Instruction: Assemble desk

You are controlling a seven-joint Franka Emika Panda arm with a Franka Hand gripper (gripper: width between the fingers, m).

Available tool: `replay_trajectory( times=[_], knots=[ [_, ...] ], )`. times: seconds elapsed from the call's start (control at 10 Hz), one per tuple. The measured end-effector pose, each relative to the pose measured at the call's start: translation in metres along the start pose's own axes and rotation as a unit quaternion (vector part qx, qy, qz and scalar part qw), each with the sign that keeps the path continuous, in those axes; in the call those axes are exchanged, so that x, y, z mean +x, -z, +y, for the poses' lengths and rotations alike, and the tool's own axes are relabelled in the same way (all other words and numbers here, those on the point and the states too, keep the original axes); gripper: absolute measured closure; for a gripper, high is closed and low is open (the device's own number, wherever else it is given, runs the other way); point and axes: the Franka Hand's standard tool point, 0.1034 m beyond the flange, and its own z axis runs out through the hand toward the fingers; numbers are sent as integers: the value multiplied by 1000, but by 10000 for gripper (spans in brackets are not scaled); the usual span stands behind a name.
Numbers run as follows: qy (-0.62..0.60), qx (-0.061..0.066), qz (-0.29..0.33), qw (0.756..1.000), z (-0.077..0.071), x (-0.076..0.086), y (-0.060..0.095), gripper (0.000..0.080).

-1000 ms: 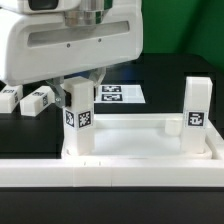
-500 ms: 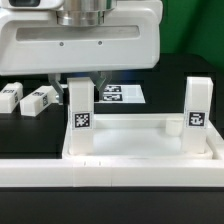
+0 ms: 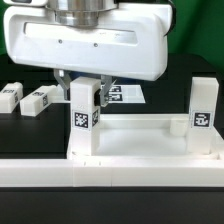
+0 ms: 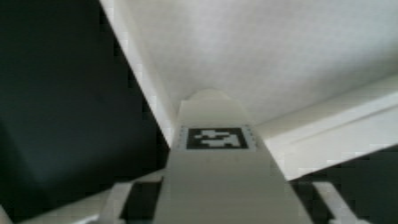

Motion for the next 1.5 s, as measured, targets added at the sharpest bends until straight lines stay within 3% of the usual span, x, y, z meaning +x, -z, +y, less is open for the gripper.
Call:
replay_trajectory(
  times=[0.3, 0.5, 0.6, 0.7, 1.1, 1.5],
  knots=[
    [-107, 5, -2, 994, -1, 0, 0, 509],
    [-111, 5, -2, 994, -1, 0, 0, 509],
    [-94, 5, -2, 996, -1, 0, 0, 327],
    [-79, 6, -2, 997, -2, -1, 1, 206],
    [92, 6, 2, 996, -3, -2, 2, 152],
    [247, 3, 4, 969, -2, -1, 1, 151]
  ],
)
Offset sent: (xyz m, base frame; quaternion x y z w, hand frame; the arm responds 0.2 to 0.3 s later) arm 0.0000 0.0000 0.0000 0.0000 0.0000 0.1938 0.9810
